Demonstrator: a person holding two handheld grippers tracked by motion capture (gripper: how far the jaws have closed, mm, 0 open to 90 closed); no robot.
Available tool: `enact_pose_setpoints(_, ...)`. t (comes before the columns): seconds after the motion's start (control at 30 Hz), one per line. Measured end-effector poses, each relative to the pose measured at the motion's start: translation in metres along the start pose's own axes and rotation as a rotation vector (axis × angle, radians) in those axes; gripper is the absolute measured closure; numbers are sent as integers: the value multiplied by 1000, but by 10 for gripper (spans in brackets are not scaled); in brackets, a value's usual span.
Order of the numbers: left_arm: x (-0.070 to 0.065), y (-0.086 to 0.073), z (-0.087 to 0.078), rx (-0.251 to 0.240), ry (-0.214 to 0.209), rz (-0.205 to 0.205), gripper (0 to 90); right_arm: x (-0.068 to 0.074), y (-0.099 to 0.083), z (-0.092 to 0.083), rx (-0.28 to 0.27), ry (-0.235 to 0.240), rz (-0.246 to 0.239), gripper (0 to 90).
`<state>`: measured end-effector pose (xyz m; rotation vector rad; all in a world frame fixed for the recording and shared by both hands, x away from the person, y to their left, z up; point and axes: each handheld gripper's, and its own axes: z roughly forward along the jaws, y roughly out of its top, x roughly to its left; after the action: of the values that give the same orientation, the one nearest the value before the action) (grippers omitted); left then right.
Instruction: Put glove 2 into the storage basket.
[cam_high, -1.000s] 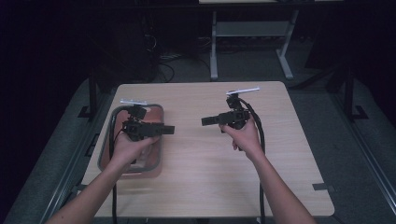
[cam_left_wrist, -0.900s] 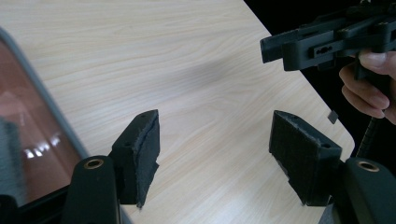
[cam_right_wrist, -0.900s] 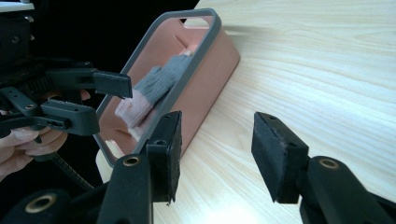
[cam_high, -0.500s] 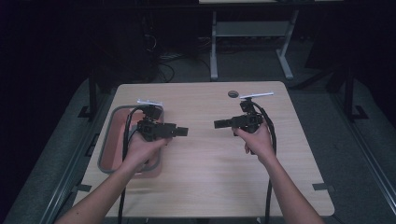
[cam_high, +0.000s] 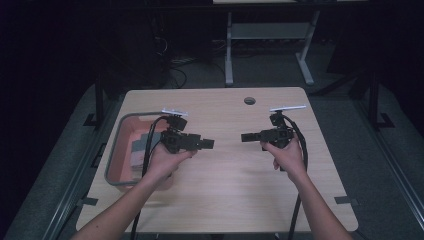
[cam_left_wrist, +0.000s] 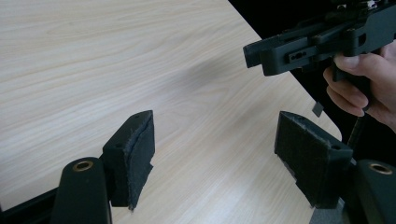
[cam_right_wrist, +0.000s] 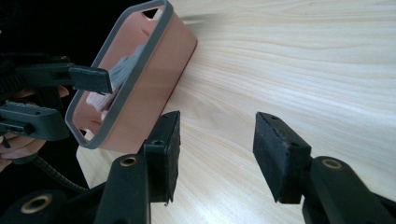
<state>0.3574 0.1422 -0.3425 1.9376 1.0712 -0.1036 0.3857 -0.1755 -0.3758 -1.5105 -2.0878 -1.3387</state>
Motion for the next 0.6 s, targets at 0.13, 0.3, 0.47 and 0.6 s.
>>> enact_pose_setpoints(0.13, -5, -1, 7, 5, -12, 10, 279, -6, -5, -4, -1, -6, 9, 507)
enact_pose_setpoints(0.3, -9, -6, 18, 24, -17, 17, 271, -15, -14, -10, -6, -13, 23, 503)
enact_pose_setpoints(0.47, -13, -9, 27, 31, -25, 21, 270, -25, -22, -14, -8, -20, 46, 499)
enact_pose_setpoints(0.6, -16, -11, 34, 35, -38, 34, 262, -33, -31, -19, -22, -7, 74, 493)
